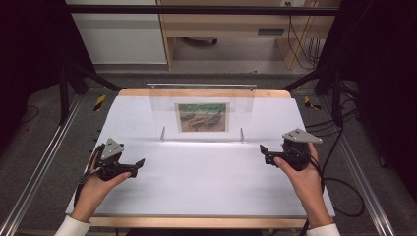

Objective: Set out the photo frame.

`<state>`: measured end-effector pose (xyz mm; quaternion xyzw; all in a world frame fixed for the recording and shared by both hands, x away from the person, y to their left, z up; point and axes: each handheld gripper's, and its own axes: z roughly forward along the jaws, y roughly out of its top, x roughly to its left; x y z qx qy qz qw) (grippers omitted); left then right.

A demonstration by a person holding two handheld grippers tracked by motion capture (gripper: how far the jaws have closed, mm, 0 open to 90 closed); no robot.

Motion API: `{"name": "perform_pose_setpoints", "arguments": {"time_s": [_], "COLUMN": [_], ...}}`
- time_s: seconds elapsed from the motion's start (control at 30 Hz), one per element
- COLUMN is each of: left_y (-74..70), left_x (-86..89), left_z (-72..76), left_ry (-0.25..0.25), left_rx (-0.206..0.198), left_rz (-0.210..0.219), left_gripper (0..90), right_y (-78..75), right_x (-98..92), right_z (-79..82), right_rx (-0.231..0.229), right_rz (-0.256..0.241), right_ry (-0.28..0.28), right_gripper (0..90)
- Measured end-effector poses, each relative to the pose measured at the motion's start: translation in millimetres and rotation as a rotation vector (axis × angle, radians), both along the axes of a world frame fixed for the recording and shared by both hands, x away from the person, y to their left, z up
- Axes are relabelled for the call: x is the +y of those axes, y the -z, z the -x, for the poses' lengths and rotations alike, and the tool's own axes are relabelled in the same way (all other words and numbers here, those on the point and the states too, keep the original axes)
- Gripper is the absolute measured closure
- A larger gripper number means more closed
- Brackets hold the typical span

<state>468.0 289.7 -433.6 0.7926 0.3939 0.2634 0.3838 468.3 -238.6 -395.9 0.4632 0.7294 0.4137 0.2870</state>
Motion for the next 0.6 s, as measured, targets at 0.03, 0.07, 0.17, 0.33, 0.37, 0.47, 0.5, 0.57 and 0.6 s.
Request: {"name": "perform_pose_setpoints", "arguments": {"time_s": [0.03,0.07,0.17,0.33,0.37,0.47,0.5,0.57,0.6], "left_y": [0.4,0.7,2.5,7.7,8.7,11.3,12.3,13.8,14.9], "left_x": [0.3,0.6,1.8,3.1,3.1,3.5,3.5,3.5,3.2], "left_z": [0.4,0.8,1.5,2.1,2.1,2.1,2.2,2.7,2.7], "left_ry": [-0.001,-0.002,-0.002,-0.001,-0.003,-0.004,-0.004,-0.004,-0.004], "left_rx": [0.003,0.003,0.018,0.046,0.049,0.061,0.065,0.07,0.072], "left_rz": [-0.002,-0.006,-0.021,-0.047,-0.05,-0.055,-0.057,-0.066,-0.067], "left_gripper": [5.1,5.1,5.1,5.2,5.3,5.3,5.3,5.3,5.3], "right_y": [2.7,5.2,13.2,33.5,37.0,45.1,47.6,51.8,53.7], "right_x": [-0.4,-0.9,-1.8,-3.5,-3.8,-4.8,-5.3,-6.5,-7.3], "right_z": [0.9,2.1,5.8,9.5,10.2,12.0,12.5,13.3,13.9], "right_rx": [0.003,0.008,0.03,0.087,0.098,0.128,0.138,0.155,0.16], "right_rz": [0.001,0.008,0.005,0.025,0.033,0.056,0.069,0.087,0.092], "right_ry": [-0.002,0.0,0.004,0.03,0.034,0.052,0.059,0.071,0.076], "right_gripper": [6.8,6.8,6.9,7.2,7.4,7.6,7.7,7.7,7.8]}}
